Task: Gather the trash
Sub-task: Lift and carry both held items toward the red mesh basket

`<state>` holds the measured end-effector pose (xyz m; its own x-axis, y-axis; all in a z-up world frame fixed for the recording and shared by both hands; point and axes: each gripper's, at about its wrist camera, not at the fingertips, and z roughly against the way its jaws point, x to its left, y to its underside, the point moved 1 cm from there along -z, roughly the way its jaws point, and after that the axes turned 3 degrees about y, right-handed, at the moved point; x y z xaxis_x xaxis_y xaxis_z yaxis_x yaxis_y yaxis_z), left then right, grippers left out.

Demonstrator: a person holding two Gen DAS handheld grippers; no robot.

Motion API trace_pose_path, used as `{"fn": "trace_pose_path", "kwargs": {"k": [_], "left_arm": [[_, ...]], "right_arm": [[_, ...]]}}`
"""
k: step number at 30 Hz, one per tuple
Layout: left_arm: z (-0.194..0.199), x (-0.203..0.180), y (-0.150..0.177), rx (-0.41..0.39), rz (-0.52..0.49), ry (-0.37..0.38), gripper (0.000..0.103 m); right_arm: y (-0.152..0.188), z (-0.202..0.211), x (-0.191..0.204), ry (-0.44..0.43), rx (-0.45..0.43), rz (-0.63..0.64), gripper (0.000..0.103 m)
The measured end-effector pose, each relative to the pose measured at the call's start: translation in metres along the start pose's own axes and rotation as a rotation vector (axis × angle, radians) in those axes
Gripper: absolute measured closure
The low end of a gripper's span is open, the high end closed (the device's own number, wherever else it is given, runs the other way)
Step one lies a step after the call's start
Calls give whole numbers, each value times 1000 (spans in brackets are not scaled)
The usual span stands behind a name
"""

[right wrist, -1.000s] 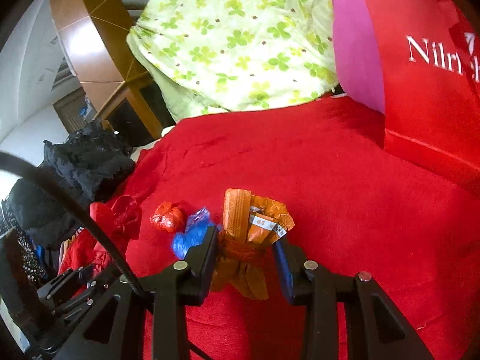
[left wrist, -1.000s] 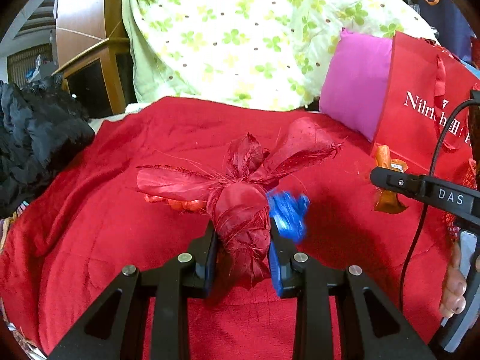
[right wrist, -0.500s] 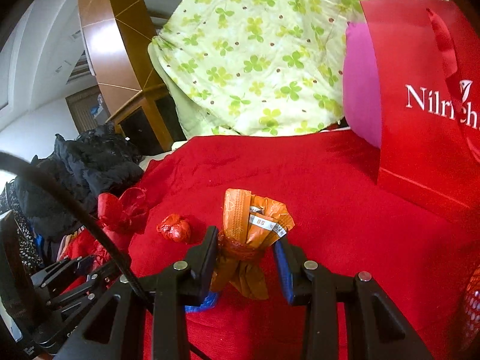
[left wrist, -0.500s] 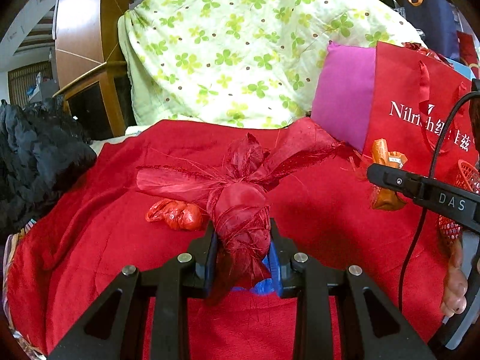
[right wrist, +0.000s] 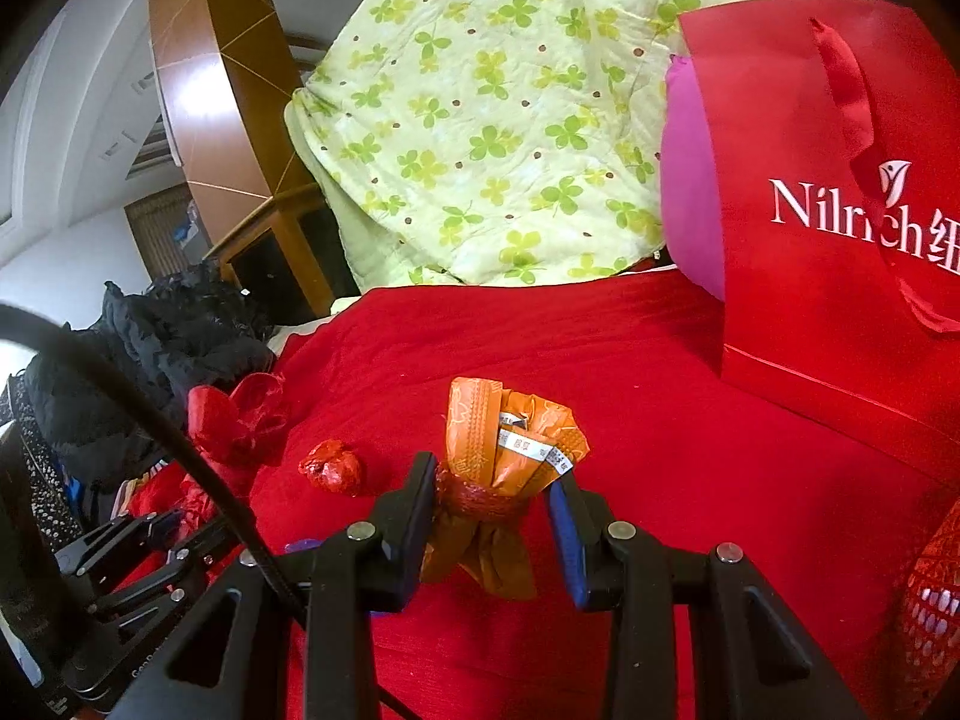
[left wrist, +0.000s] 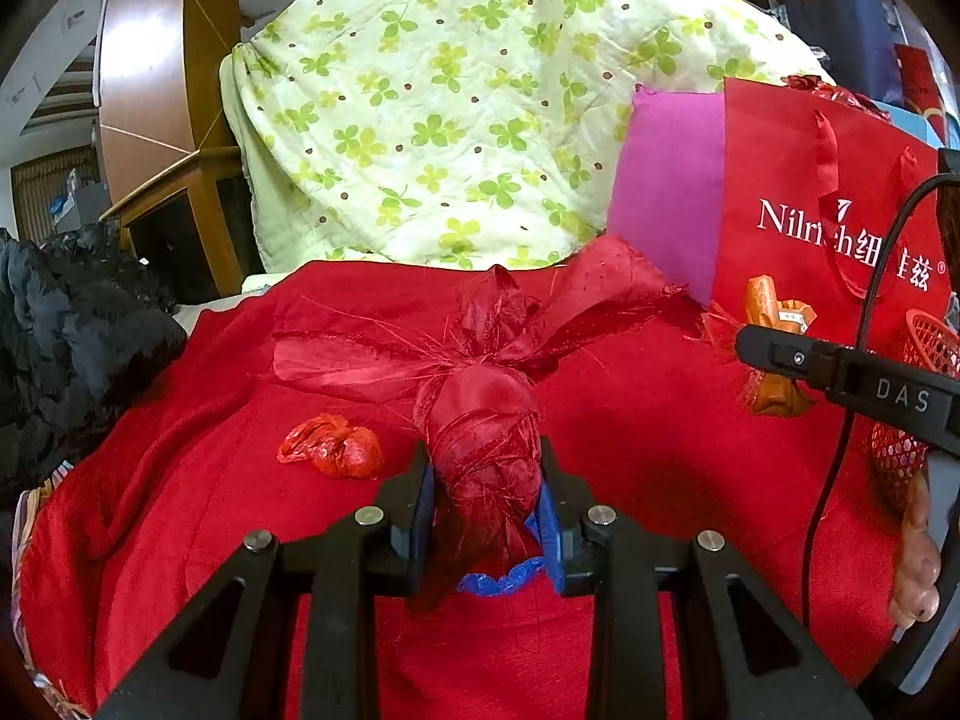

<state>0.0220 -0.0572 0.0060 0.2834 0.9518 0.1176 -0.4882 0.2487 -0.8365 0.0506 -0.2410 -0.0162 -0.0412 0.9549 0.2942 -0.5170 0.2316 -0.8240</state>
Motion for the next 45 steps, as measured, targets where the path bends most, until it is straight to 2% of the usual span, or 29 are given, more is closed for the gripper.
{"fn": "trace_pose_path", "kwargs": {"k": [8,25,45], "left_arm": [[-4,-7,1,5,-34,-7,71],[-13,-11,0,21,-83,22,71],[-21,-34,6,43,-144,58,71]], "right_arm": [[1,8,-14,17,-5,5,64],[5,19,-31,42,-17,13,64],[11,35,-59,74,-19,10,64]]}}
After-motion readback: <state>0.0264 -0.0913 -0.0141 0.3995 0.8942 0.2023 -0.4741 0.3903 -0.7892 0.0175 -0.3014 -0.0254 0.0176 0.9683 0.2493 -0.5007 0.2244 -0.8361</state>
